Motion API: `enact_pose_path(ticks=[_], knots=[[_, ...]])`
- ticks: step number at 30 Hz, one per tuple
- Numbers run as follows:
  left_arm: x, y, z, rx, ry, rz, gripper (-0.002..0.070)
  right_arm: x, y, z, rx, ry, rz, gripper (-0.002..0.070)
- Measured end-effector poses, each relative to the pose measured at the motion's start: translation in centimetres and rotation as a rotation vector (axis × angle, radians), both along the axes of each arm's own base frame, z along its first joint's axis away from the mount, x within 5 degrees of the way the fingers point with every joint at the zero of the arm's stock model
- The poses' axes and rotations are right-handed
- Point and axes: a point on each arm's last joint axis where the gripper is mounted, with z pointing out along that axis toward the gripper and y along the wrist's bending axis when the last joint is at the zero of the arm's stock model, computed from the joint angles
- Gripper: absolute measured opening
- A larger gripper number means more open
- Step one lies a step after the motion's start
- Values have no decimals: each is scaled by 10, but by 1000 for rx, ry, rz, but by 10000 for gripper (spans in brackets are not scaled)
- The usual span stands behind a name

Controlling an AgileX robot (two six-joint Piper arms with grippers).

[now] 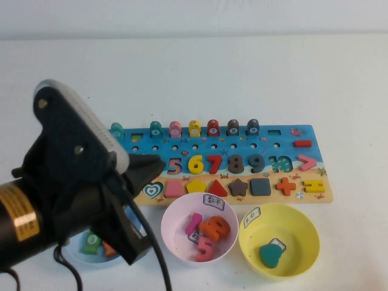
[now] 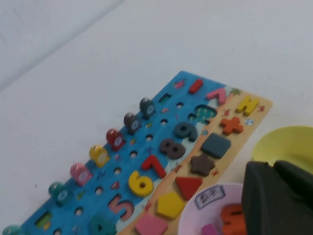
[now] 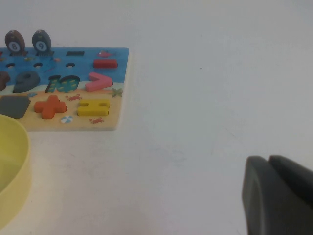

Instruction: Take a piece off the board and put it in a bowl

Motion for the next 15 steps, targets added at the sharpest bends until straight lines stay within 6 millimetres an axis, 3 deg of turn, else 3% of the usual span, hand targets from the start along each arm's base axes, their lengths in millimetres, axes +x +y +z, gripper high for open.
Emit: enact_pose_path(ticks=[7, 15], knots=[[-15, 50, -31, -80, 2, 192, -2, 0, 0, 0, 0, 0, 0, -18], [-50, 109, -77, -235, -125, 449, -2, 0, 0, 0, 0, 0, 0, -18]])
